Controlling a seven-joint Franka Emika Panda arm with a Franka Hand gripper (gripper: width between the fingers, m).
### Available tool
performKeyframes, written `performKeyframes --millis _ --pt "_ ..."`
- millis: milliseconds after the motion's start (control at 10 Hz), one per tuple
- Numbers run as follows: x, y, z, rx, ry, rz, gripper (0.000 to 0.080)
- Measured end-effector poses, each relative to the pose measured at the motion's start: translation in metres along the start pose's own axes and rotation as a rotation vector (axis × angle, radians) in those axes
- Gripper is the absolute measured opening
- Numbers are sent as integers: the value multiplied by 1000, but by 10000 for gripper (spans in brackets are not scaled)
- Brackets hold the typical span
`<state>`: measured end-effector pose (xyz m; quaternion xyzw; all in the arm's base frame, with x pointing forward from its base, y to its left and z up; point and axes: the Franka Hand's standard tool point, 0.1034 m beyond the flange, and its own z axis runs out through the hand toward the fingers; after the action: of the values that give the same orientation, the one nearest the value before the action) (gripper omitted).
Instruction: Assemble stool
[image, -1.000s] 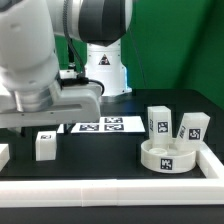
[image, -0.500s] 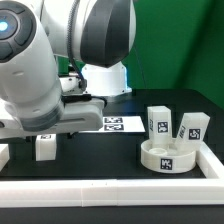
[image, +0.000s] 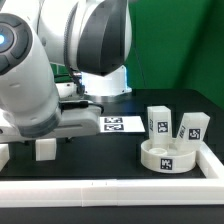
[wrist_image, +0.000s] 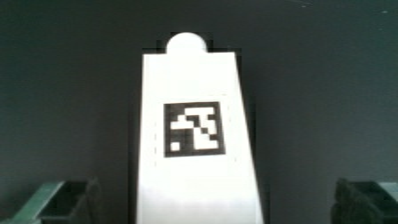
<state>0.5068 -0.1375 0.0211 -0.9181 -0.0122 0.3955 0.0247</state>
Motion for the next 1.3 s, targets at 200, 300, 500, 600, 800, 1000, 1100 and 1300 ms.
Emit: performKeyframes --millis 200,300,500,600,800,1000,1100,1300 --pt "2 4 11 -1 6 3 649" --pt "3 5 13 0 7 5 649" --pt "4 8 14 0 15 6 649" --pt "5 8 14 -1 18 6 533" --pt "6 7 13 -3 18 5 397" --pt "6 7 13 -4 19 4 337" --pt "6 5 13 -6 19 2 337" --pt "1 -14 -8 -13 27 26 337"
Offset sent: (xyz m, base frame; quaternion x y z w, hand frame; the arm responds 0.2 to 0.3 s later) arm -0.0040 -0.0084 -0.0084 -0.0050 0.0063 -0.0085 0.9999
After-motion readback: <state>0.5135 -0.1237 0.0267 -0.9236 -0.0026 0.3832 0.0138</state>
